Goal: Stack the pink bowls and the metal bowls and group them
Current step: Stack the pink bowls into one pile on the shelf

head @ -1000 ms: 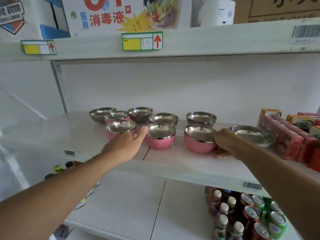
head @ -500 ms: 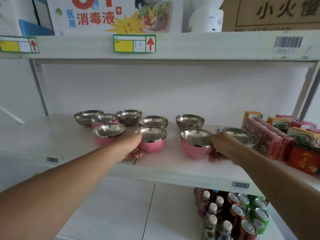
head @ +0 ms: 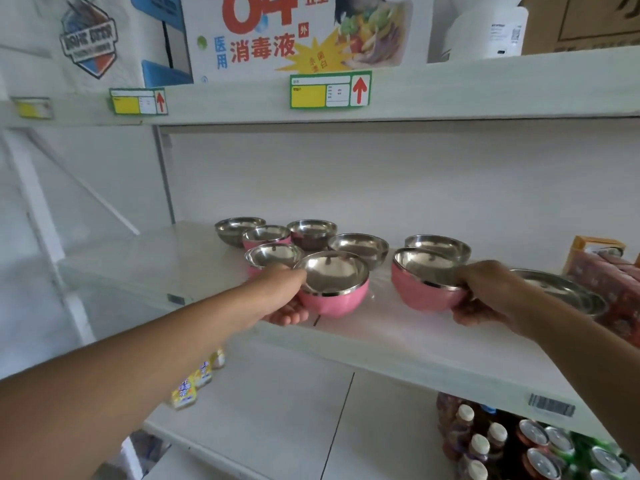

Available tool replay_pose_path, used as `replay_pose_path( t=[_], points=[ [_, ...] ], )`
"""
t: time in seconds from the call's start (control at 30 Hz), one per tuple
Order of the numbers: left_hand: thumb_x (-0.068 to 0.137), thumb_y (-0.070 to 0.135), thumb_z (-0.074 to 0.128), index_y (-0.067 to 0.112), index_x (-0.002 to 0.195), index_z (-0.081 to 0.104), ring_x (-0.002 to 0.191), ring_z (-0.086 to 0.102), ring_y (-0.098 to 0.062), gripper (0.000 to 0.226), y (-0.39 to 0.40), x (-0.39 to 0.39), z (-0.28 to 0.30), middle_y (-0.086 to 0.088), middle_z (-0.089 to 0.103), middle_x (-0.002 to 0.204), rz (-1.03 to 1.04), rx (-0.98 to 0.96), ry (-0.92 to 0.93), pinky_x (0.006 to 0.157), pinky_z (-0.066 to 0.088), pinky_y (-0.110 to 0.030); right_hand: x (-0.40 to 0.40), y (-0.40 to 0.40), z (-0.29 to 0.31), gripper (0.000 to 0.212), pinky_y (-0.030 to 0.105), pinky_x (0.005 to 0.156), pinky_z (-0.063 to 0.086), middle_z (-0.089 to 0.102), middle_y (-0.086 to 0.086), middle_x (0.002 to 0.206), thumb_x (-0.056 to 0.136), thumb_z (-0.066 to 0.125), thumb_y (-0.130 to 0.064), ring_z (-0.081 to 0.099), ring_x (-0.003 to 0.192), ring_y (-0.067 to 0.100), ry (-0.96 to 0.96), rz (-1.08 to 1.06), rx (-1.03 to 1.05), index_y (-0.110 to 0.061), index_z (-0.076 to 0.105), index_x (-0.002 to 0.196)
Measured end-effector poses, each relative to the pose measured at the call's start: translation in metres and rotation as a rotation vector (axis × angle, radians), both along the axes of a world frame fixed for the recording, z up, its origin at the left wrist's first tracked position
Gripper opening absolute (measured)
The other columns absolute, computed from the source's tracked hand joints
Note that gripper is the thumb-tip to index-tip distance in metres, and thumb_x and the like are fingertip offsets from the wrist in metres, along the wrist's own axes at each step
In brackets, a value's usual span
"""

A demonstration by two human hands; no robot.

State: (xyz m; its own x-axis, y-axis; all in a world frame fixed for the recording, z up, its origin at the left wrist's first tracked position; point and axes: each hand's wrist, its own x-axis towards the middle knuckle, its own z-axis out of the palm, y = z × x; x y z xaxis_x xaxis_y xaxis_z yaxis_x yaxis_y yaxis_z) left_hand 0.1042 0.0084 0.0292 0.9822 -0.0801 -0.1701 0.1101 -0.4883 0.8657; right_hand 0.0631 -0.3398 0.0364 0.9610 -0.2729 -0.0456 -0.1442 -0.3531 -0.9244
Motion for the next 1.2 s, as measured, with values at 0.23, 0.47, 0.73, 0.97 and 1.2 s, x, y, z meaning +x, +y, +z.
replay_pose_path(
  t=[0.23,0.47,0.73,0.97,1.2],
  points=[
    [0.110,0.032,0.055,-0.003,0.106,0.075,0.039,0.058,-0.013,0.041,0.068,-0.009,0.055,-0.013,0.075,0.065,0.227,-0.059,-0.161,0.035,0.046,-0.021,0.018,0.025,-0.001,0.027,0.038,0.057,0.066,0.079,0.019,0.074,0.096,0.072,-0.036,0.076,0.058,0.030,-0.050,0.166,0.022,-0.013,0.082,0.104],
    [0.104,0.032,0.053,0.003,0.104,0.072,0.033,0.052,-0.010,0.035,0.112,0.032,0.081,-0.008,0.073,0.057,0.402,-0.009,-0.145,0.034,0.040,-0.017,0.031,0.039,-0.015,0.026,0.037,0.053,0.064,0.079,0.025,0.075,0.098,0.059,-0.016,0.076,0.057,0.034,-0.019,0.223,0.000,0.002,0.078,0.097],
    [0.098,0.024,0.049,0.021,0.098,0.067,0.031,0.039,-0.008,0.019,0.112,0.094,0.044,0.003,0.058,0.046,0.273,0.077,-0.121,0.034,0.029,-0.017,0.020,0.051,-0.005,0.024,0.038,0.053,0.065,0.080,0.027,0.077,0.101,0.057,-0.013,0.077,0.058,0.035,-0.008,0.124,-0.022,0.000,0.076,0.104],
    [0.105,0.032,0.048,0.035,0.118,0.065,0.030,0.037,-0.008,0.022,0.109,0.124,0.028,0.005,0.055,0.045,0.114,0.078,-0.132,0.035,0.026,-0.016,0.009,0.089,0.011,0.028,0.040,0.059,0.067,0.080,0.019,0.075,0.102,0.068,-0.033,0.078,0.062,0.034,-0.051,0.039,-0.006,-0.009,0.080,0.109],
    [0.104,0.034,0.040,0.014,0.093,0.061,0.040,0.033,-0.016,0.031,0.100,0.132,0.018,-0.002,0.047,0.056,0.001,0.297,-0.175,0.041,0.024,-0.020,0.006,0.123,0.012,0.030,0.038,0.058,0.066,0.079,0.018,0.073,0.093,0.072,-0.032,0.077,0.061,0.034,-0.061,-0.005,0.007,-0.008,0.080,0.109]
  ],
)
